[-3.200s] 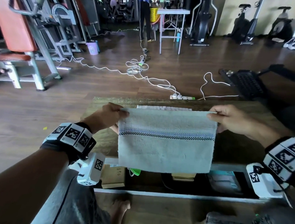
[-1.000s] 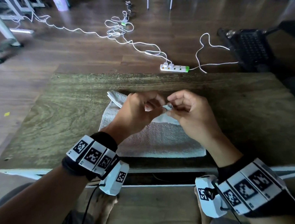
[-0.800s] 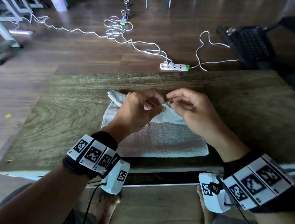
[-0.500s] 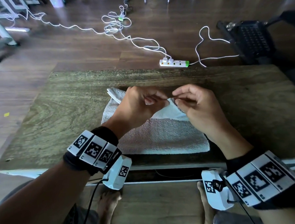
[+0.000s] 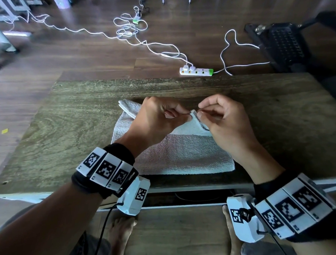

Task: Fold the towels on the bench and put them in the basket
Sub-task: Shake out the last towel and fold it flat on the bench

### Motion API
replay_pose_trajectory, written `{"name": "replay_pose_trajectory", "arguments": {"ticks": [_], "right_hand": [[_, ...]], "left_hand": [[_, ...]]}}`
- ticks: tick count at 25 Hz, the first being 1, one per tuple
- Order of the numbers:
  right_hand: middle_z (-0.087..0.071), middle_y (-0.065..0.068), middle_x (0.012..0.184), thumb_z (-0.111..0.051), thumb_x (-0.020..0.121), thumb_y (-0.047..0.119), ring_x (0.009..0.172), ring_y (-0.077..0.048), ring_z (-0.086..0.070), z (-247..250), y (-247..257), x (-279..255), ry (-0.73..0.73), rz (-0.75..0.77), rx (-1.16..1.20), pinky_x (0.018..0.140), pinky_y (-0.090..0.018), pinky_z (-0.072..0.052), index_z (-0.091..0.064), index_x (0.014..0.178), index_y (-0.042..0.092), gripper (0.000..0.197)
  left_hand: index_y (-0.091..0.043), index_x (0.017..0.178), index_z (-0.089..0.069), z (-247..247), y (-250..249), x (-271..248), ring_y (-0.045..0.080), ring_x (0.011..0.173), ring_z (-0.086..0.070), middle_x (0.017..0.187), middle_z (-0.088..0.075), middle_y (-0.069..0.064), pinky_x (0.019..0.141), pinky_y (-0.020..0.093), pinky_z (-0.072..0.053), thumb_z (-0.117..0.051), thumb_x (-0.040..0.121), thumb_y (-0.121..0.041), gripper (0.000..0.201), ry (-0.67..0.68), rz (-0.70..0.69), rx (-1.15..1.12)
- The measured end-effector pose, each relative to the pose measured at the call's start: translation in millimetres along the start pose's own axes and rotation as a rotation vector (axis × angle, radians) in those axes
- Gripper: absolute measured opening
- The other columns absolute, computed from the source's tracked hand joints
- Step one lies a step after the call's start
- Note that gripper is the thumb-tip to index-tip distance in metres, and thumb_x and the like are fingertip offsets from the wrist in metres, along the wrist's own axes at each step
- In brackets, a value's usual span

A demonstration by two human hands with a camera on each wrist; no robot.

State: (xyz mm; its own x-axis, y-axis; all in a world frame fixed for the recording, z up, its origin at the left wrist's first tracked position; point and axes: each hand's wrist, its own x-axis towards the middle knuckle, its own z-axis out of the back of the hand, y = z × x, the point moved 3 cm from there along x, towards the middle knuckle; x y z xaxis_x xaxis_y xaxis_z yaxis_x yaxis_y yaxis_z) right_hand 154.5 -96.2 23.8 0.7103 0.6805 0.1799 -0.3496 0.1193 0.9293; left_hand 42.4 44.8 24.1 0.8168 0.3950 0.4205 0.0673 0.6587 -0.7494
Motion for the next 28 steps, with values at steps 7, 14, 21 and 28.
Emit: {"name": "replay_pose_trajectory", "arguments": {"ticks": [7, 14, 21, 28], "right_hand": [[-0.074, 0.003, 0.092, -0.071, 0.089, 0.006, 0.086, -0.008, -0.071, 2.7, -3.1, 1.1, 0.043, -0.039, 0.026, 0.076, -0.019, -0.054, -0.066, 0.096, 0.021, 0.017], [-0.074, 0.005, 0.093, -0.071, 0.09, 0.011, 0.086, -0.009, -0.07, 5.5, -6.0, 2.0, 0.045, -0.061, 0.003, 0.076, -0.024, -0.055, -0.068, 0.096, 0.023, 0.014], [-0.075, 0.007, 0.09, -0.074, 0.088, 0.012, 0.08, -0.001, -0.068, 7.9, -4.0, 0.5, 0.022, -0.045, 0.025, 0.07, -0.014, -0.051, -0.07, 0.094, 0.02, 0.01], [-0.076, 0.004, 0.092, -0.078, 0.085, 0.019, 0.089, -0.005, -0.072, 7.7, -1.3, -0.9, 0.078, -0.08, 0.074, 0.076, -0.016, -0.053, -0.075, 0.102, 0.017, 0.017]], "left_hand": [[-0.009, 0.089, -0.077, -5.5, 2.4, 1.0, 0.011, 0.076, -0.072, 0.084, -0.076, -0.002, 0.073, 0.038, -0.06, -0.077, 0.084, -0.016, 0.009, 0.01, 0.007, -0.032], [-0.008, 0.088, -0.075, -8.6, 2.3, 2.0, 0.012, 0.074, -0.071, 0.082, -0.074, 0.0, 0.073, 0.036, -0.059, -0.076, 0.084, -0.014, 0.008, 0.017, 0.029, -0.045], [-0.008, 0.087, -0.072, -10.3, 3.0, 2.7, 0.02, 0.072, -0.069, 0.079, -0.073, 0.002, 0.068, 0.043, -0.057, -0.076, 0.085, -0.016, 0.01, 0.025, 0.045, -0.068], [-0.008, 0.087, -0.07, -12.1, 2.4, 2.7, 0.024, 0.069, -0.068, 0.077, -0.071, 0.005, 0.063, 0.044, -0.055, -0.075, 0.086, -0.016, 0.01, 0.032, 0.027, -0.06]]}}
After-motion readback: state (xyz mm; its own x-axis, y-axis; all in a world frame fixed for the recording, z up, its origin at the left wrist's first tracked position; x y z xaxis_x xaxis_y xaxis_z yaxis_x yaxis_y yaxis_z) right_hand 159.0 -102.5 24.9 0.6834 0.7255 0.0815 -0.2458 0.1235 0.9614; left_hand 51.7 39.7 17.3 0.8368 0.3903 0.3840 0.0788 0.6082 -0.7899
